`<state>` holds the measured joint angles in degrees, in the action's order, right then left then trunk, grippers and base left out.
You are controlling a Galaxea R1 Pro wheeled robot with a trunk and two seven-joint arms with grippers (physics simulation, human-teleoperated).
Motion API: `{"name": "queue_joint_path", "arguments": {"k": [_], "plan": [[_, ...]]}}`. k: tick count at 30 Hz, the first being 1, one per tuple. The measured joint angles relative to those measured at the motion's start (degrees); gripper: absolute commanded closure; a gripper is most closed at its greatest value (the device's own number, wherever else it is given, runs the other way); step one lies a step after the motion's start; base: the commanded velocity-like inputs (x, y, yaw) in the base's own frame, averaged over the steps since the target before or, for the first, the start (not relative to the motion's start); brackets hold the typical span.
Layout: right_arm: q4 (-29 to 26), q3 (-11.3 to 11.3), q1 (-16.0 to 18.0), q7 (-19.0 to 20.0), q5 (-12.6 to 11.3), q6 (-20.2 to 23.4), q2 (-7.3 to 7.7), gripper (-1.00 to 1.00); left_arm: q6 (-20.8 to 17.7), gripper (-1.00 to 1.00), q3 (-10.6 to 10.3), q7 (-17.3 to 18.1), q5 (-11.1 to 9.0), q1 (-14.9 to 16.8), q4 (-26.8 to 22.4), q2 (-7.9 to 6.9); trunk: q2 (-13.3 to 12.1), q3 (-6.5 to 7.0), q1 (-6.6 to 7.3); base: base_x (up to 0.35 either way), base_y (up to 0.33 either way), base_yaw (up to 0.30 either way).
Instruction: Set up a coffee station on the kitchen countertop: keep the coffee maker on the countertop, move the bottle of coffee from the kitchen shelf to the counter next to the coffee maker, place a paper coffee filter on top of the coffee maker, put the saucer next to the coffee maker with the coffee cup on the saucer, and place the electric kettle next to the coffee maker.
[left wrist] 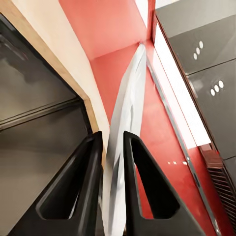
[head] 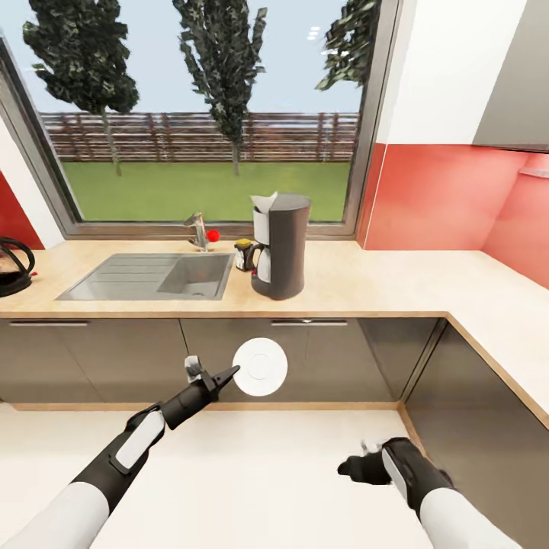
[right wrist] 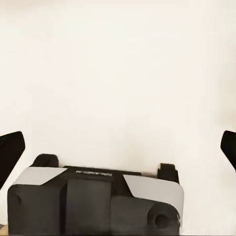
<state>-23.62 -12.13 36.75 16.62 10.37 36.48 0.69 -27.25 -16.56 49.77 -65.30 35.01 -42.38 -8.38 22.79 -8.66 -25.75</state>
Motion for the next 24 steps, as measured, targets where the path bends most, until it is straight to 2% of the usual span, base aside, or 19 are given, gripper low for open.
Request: {"name": "queue_joint_path", "arguments": {"k": [2,3,5,7,8,16,18,21,24], "plan": [[8.4,-0.1,0.0,-9.4,0.0,-7.1,0.08,-1.0,0.0,1.0,0.0,0.0,-0.1,0.0,0.0,-0.12,0.0,0.0,0.0,0.0,0.0,0.0],[10.3,-0.1,0.0,-11.2,-0.1,-8.7,0.08,-1.0,0.0,1.0,0.0,0.1,-0.1,0.0,0.0,-0.15,0.0,0.01,0.0,0.0,0.0,0.0],[16.9,0.0,0.0,-15.5,-0.1,-14.7,0.1,-1.0,0.0,1.0,0.2,0.1,-0.1,0.0,0.0,-0.22,0.0,0.0,0.0,0.0,0.0,0.0],[20.5,0.1,-0.2,-17.6,0.0,-19.5,0.11,-1.0,-0.1,1.0,1.5,0.0,-0.1,0.0,0.0,-0.34,0.0,0.01,0.0,0.0,0.0,0.0],[22.0,0.1,-2.0,-18.3,0.0,-21.7,-0.03,-1.0,-0.2,1.0,3.1,-0.1,-0.1,0.0,0.0,-0.9,0.0,0.0,0.0,0.0,0.0,0.0],[22.2,0.3,-2.8,-18.4,0.0,-23.8,-0.15,-1.0,0.1,1.0,3.4,-0.2,0.1,0.0,0.0,-1.26,0.0,0.01,0.0,0.0,0.0,0.0],[22.2,0.3,-3.3,-18.4,0.0,-25.1,0.0,-1.0,0.1,1.0,4.3,-0.6,0.2,0.2,0.0,-1.39,0.0,0.01,0.0,0.0,0.0,0.0],[22.3,0.3,-4.5,-18.4,0.0,-27.2,0.03,-1.0,-0.2,1.0,7.3,-4.2,0.2,0.9,-0.2,-1.48,0.0,0.01,0.0,0.0,0.0,0.0],[22.2,0.3,-5.3,-18.5,0.0,-27.8,-0.08,-1.0,-0.4,1.0,11.0,-10.4,-0.1,2.4,-0.8,-1.43,0.0,0.01,0.0,0.0,0.0,0.0]]}}
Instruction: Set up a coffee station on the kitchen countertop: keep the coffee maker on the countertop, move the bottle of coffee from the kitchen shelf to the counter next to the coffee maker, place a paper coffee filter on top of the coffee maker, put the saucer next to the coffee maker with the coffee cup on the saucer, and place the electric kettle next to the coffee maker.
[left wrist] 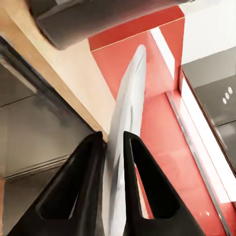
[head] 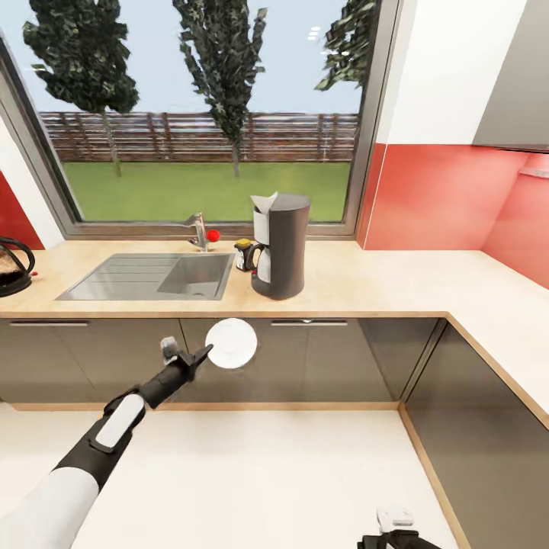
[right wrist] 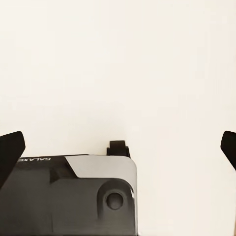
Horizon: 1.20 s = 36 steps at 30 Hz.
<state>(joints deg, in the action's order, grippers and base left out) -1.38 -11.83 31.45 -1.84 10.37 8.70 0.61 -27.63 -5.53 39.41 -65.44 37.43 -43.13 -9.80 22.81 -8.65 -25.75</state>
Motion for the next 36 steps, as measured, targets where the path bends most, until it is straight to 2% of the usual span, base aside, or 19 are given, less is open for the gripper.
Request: {"name": "queue_joint_path", "arguments": {"k": [3,6,8,10,13,14,15,21,22,24,25,28,36], "plan": [[0.0,-0.1,-0.3,-0.1,-0.1,-0.2,0.02,-1.0,0.0,1.0,6.0,-5.5,-0.5,3.0,-0.3,0.18,0.0,0.01,0.0,0.0,0.0,0.0],[0.0,0.0,-0.3,-0.2,-0.1,-0.2,0.01,-1.0,0.1,1.0,9.0,-9.3,-0.5,4.3,-0.3,0.54,0.0,0.0,0.0,0.0,0.0,0.076],[0.0,0.0,-0.3,-0.2,-0.1,-0.2,0.01,-1.0,0.1,1.0,10.0,-11.7,-0.7,4.9,-0.3,0.8,0.0,0.0,0.0,0.0,0.0,0.202],[0.0,-0.1,-0.4,-0.1,-0.2,-0.3,0.01,-1.0,0.3,1.0,10.5,-14.1,-0.8,5.7,-0.3,1.1,0.0,0.0,0.0,0.0,0.0,0.244],[0.0,-0.1,-0.7,-0.1,-0.2,-1.3,0.07,-1.0,0.4,1.0,10.5,-17.4,-0.7,6.3,-0.3,2.38,0.0,-0.01,0.0,0.0,0.0,0.19],[0.0,-0.1,-0.9,-0.1,-0.2,-2.1,0.1,-1.0,0.4,1.0,10.5,-18.1,-0.7,6.4,-0.3,2.75,0.0,-0.01,0.0,0.0,0.0,0.026],[0.0,-0.1,-1.8,0.1,-0.2,-5.5,0.17,-1.0,0.5,1.0,10.4,-19.1,-0.4,6.4,-0.3,3.55,0.0,-0.01,0.0,0.0,0.0,0.017],[-0.1,-0.1,-2.9,0.6,-0.4,-8.4,0.47,-1.0,0.8,1.0,10.5,-19.3,-0.2,5.9,-0.4,6.75,0.0,-0.01,0.0,0.0,0.0,0.003],[-0.1,-0.1,-3.0,0.9,-0.4,-8.5,0.48,-1.0,0.8,1.0,10.5,-19.3,-0.2,5.9,-0.4,6.85,0.0,-0.01,0.0,0.0,0.0,0.0],[-0.1,-0.1,-3.1,5.8,-0.4,-8.4,0.79,-1.0,0.8,1.0,10.5,-19.3,-0.3,5.8,-0.5,7.15,0.0,-0.01,0.03,0.226,0.0,0.0],[-0.1,-0.1,-3.1,6.4,-0.4,-8.4,0.8,-1.0,0.9,1.0,10.5,-19.3,-0.2,5.8,-0.5,7.15,0.0,-0.01,0.02,0.291,0.0,0.0],[-0.1,0.0,-3.1,7.2,-0.2,-8.3,0.44,-1.0,0.9,1.0,10.9,-19.3,-0.2,5.6,-0.5,7.08,0.0,-0.01,0.03,0.324,0.0,0.0],[-0.1,-0.1,-3.1,7.2,-0.1,-8.4,0.95,-1.0,0.9,1.0,11.1,-19.3,-0.3,5.5,-0.4,7.04,0.0,-0.01,0.03,0.333,0.0,0.0]]}}
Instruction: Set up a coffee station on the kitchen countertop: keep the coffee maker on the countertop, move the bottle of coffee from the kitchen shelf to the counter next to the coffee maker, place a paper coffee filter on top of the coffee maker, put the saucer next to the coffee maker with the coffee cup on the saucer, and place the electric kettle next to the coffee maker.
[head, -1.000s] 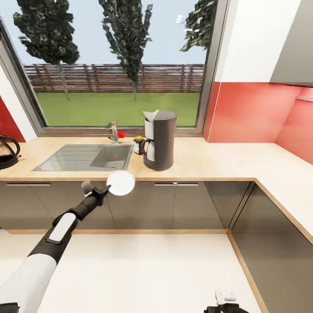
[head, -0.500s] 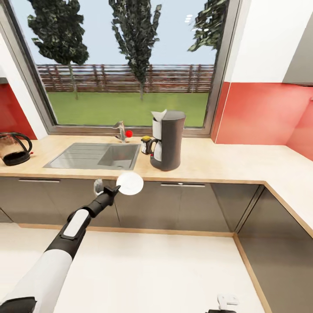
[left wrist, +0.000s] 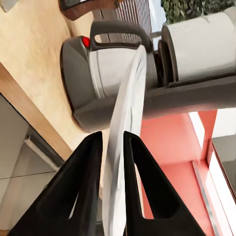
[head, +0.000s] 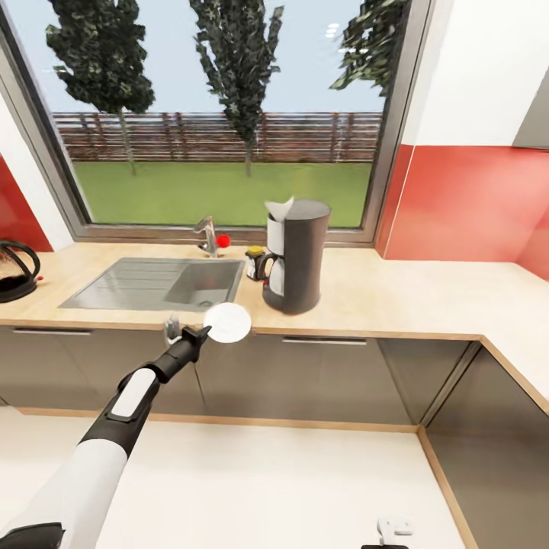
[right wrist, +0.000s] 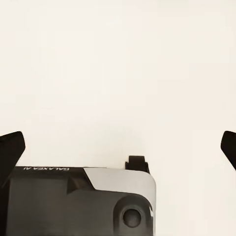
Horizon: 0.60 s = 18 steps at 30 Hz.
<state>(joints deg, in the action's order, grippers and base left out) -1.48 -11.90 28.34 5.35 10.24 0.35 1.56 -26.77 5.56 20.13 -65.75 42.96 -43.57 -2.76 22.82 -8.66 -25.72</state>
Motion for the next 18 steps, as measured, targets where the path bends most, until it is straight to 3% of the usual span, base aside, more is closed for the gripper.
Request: {"name": "queue_joint_path", "arguments": {"k": [7,11,13,14,15,16,18], "plan": [[0.0,0.0,0.0,0.0,0.0,0.0,0.01,-1.0,0.0,1.0,0.0,0.0,-0.3,0.0,0.0,-0.14,0.0,0.0,0.0,0.324,0.0,0.0],[0.0,0.0,-0.1,0.0,0.0,0.0,0.01,-1.0,0.0,1.0,-0.2,-1.0,-0.3,0.0,0.1,0.01,0.0,0.0,-0.02,0.156,0.0,0.0],[0.0,0.0,-0.1,-0.1,0.1,0.0,0.01,-1.0,0.0,1.0,-0.2,-5.7,-0.4,0.0,0.0,0.43,0.0,0.0,-0.03,0.019,0.0,0.0],[0.0,0.0,-0.1,-0.1,0.0,0.0,0.01,-1.0,0.0,1.0,-0.1,-9.7,-0.6,0.1,-1.1,1.36,0.0,0.0,-0.03,0.009,0.0,0.0],[0.0,0.0,-0.1,-0.1,0.1,0.0,0.01,-1.0,-0.1,1.0,-0.1,-10.8,-0.7,0.1,-1.7,1.65,0.0,0.01,-0.03,0.003,0.0,0.0],[0.0,0.0,-0.1,-0.1,0.0,0.0,0.01,-1.0,-0.1,1.0,0.0,-15.1,-0.9,0.1,-4.4,2.73,0.0,0.01,-0.03,0.002,0.0,0.0],[0.0,0.0,-0.1,-0.1,0.0,0.0,0.01,-1.0,0.1,1.0,0.0,-18.3,-1.0,0.1,-6.5,3.54,0.0,0.01,-0.03,0.001,0.0,0.0]]}}
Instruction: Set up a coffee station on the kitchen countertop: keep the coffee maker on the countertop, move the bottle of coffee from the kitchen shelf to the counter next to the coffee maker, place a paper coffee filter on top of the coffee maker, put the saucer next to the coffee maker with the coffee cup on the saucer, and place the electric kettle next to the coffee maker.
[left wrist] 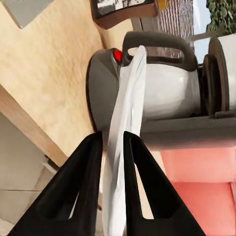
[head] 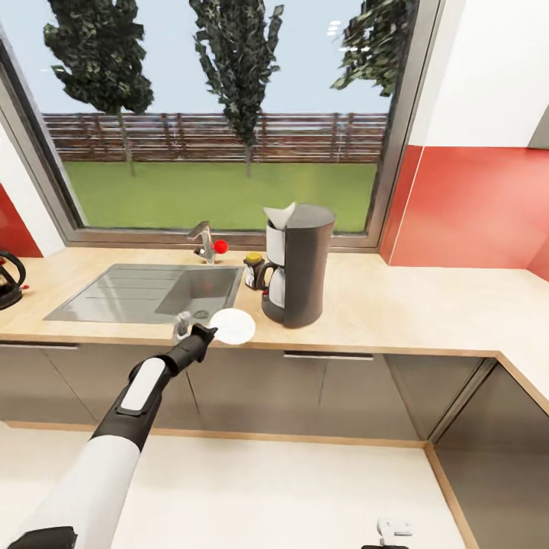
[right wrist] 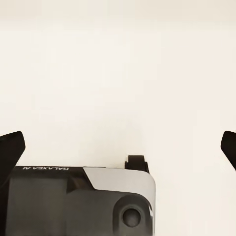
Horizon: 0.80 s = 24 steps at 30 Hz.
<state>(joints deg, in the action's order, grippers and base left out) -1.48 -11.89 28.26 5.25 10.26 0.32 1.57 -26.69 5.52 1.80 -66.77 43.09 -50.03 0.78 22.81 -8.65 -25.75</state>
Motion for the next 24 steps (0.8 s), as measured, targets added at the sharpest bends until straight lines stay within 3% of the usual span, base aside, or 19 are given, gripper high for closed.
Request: {"name": "queue_joint_path", "arguments": {"k": [5,7,16,24], "plan": [[0.0,0.0,0.0,0.0,0.1,0.0,0.0,-1.0,4.9,1.0,0.6,-7.5,-2.5,0.0,-2.0,0.95,0.0,0.0,0.0,0.0,0.0,0.0],[0.0,0.0,0.0,0.0,0.1,0.0,0.0,-1.0,5.5,1.0,0.6,-8.5,-3.0,-0.1,-2.2,0.99,0.0,0.0,0.0,0.0,0.0,0.0],[0.0,0.0,0.0,0.0,0.1,0.0,0.0,-1.0,5.4,1.0,0.3,-8.8,-3.0,-0.2,-1.4,1.07,0.0,0.0,0.03,0.24,0.0,0.0],[0.0,0.0,-0.1,0.0,0.1,0.0,0.0,-1.0,5.1,1.0,0.0,-8.6,-2.9,-0.4,-1.2,2.05,0.0,0.0,0.01,0.056,-0.006,0.0]]}}
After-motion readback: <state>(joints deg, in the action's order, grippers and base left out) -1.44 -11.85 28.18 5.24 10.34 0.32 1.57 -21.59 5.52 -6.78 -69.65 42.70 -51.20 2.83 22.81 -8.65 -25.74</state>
